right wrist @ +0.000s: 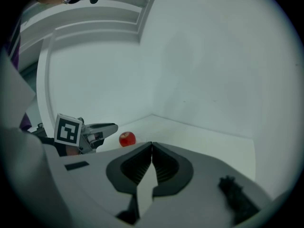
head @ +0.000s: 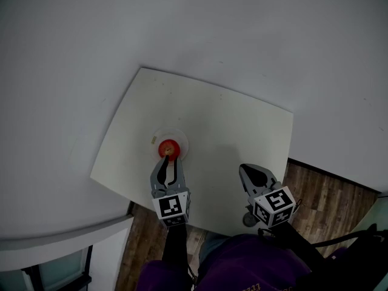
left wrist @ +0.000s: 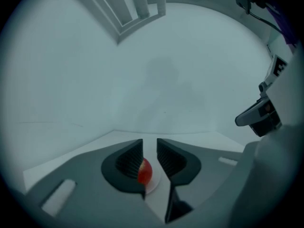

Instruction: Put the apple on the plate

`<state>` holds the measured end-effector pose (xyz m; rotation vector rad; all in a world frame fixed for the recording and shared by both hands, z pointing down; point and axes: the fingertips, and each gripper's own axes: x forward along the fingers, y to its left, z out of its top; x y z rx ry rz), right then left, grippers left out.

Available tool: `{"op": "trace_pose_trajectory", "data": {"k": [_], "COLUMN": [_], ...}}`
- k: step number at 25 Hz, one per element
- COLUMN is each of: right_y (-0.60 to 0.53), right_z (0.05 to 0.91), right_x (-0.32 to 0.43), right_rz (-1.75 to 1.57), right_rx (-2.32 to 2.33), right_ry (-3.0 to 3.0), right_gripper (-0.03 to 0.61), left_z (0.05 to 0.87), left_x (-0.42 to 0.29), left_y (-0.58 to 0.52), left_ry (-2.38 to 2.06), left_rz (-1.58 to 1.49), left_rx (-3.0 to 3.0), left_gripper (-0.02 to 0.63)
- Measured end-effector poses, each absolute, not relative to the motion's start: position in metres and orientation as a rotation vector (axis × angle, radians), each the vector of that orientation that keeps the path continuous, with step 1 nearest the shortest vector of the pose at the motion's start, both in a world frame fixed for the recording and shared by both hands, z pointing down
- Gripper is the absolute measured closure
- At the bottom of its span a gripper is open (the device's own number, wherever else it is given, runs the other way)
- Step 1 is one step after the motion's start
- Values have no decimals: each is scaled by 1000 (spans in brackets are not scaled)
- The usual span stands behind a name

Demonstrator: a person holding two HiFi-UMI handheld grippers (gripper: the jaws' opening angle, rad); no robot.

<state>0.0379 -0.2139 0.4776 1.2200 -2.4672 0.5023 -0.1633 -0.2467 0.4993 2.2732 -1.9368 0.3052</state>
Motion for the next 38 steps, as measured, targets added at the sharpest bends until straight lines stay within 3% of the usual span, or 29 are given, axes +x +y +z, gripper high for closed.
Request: {"op": "trace_pose_trajectory", "data": {"k": [3, 38], "right_y": [-209, -168], "right_z": [474, 433], "right_x": [35, 9], "right_rz": [493, 390], "right_rx": [1208, 1040], "right_ry": [-2489, -2690], "right_gripper": [566, 568], "left_z": [494, 463], "left_x": [-157, -103], "left_y": [-231, -123], "left_ry": [-1954, -1967], "left_rz": [301, 255], "left_rx": [2252, 2122], "left_gripper": [606, 606]}}
